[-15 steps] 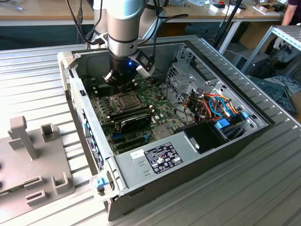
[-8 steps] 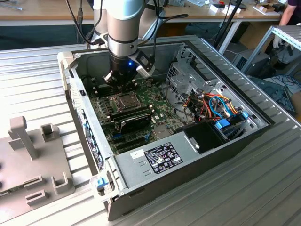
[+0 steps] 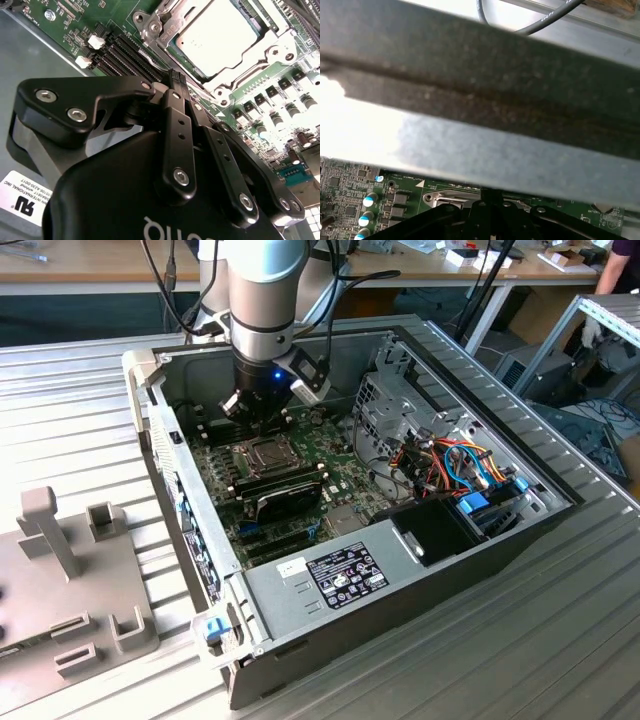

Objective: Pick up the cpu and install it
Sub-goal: 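Install the first cpu locking lever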

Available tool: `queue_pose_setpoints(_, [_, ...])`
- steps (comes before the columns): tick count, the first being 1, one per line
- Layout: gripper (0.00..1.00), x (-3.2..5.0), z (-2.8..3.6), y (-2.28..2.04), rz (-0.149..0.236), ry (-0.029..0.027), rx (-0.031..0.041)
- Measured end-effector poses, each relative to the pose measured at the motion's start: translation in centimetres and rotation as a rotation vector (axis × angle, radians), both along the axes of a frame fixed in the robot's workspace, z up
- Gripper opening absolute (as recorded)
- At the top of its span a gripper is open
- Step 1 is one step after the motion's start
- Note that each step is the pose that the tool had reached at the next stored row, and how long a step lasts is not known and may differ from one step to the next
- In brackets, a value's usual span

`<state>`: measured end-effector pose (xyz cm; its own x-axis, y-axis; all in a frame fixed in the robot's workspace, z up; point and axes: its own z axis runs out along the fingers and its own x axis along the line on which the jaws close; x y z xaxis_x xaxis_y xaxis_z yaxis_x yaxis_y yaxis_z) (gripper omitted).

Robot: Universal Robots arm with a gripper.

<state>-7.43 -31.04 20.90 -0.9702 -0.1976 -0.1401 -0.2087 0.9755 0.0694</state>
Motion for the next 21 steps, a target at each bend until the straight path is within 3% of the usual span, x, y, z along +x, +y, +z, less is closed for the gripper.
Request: queue_pose_setpoints(21, [0.11,0.32,-0.25,0.16,0.000,0.0001,-0.0008])
